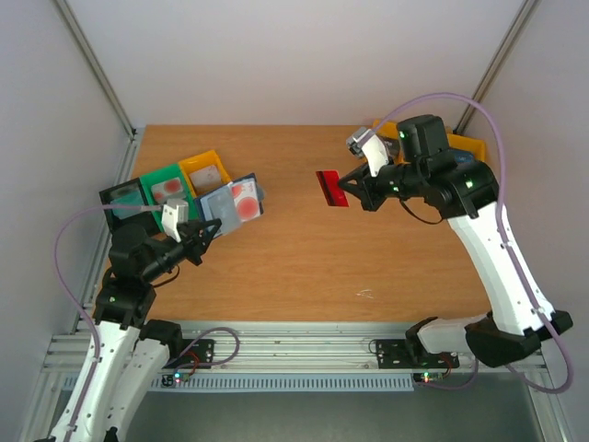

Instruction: Take the credit cards out of the card holder

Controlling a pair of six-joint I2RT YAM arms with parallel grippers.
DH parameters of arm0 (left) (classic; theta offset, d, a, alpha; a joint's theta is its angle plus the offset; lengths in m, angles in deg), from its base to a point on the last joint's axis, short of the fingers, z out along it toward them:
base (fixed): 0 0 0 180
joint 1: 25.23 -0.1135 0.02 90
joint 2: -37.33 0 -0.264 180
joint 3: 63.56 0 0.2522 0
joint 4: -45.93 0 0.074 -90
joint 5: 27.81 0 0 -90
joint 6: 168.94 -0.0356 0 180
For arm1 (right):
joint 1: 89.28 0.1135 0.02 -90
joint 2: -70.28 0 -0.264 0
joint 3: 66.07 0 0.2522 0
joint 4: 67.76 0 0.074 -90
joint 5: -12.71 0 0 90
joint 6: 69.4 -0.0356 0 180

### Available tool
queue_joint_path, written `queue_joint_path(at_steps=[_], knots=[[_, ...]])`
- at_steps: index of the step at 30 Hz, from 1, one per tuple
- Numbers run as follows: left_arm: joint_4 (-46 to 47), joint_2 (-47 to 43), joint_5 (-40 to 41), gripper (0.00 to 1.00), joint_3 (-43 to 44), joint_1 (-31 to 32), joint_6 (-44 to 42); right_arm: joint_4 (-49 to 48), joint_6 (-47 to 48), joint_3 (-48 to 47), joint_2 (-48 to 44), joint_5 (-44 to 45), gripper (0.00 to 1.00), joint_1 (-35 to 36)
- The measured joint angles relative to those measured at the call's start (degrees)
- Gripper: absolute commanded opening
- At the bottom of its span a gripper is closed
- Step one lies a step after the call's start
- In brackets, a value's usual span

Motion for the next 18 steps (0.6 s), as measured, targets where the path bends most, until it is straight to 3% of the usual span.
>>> queue_joint_path(at_steps=[6, 10, 14, 18], knots=[[-0.5, -0.94, 1.2, 0.0, -1.62, -1.7, 1.27, 9.6, 17.27, -9.86, 11.65, 18.14, 0.01, -1.2], [-0.48, -1.86, 1.16, 0.0, -1.9, -2.97, 1.14, 10.93, 30.93, -9.6, 17.81, 28.63, 0.01, -5.35], [-0.09, -0.76, 0.59, 0.0, -1.88, -4.33, 0.83, 9.57, 41.94, -9.18, 21.9, 33.83, 0.01, -12.85], [1.11, 4.55, -0.35, 0.0, -1.01, -4.83, -0.22, 1.7, 51.23, -9.18, 27.04, 37.0, 0.01, -21.59]])
